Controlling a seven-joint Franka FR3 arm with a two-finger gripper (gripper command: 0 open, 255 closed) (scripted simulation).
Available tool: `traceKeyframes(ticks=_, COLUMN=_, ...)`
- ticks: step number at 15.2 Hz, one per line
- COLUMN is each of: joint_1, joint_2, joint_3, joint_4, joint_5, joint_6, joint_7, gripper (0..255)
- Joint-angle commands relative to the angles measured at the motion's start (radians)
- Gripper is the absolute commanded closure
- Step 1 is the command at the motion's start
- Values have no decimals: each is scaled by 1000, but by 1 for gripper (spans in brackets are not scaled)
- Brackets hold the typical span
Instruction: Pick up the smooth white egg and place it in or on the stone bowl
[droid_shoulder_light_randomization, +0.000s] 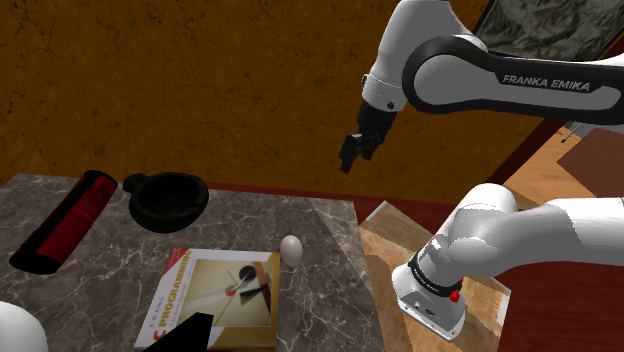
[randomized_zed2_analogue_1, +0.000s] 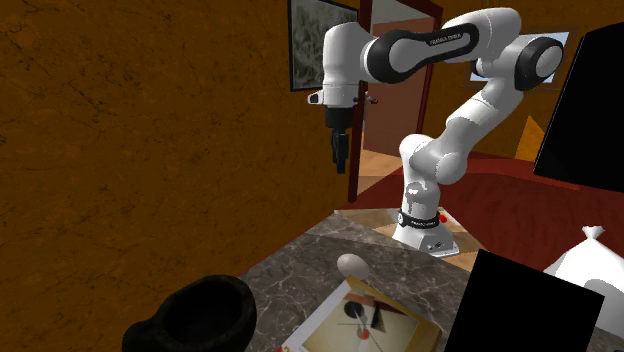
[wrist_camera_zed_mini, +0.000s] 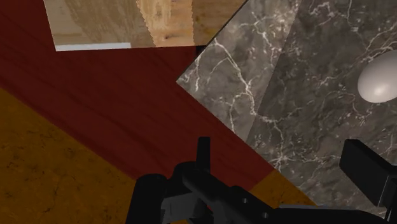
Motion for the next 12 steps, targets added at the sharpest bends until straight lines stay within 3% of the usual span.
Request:
traceKeyframes(ticks=1, joint_1=19, joint_2=-9, joint_3=40, joint_4=-45, joint_5=47, joint_6=52, joint_7=58, gripper=0)
traceKeyframes(ticks=7, joint_1=85, joint_2=22, joint_3=177, joint_4=-135, joint_5=191, joint_6=227, joint_7=225, gripper=0)
traceKeyframes(ticks=12, joint_1=133, joint_2=121, joint_3=307, joint_4=-160, joint_5=306, joint_6=405, joint_7=361, gripper=0)
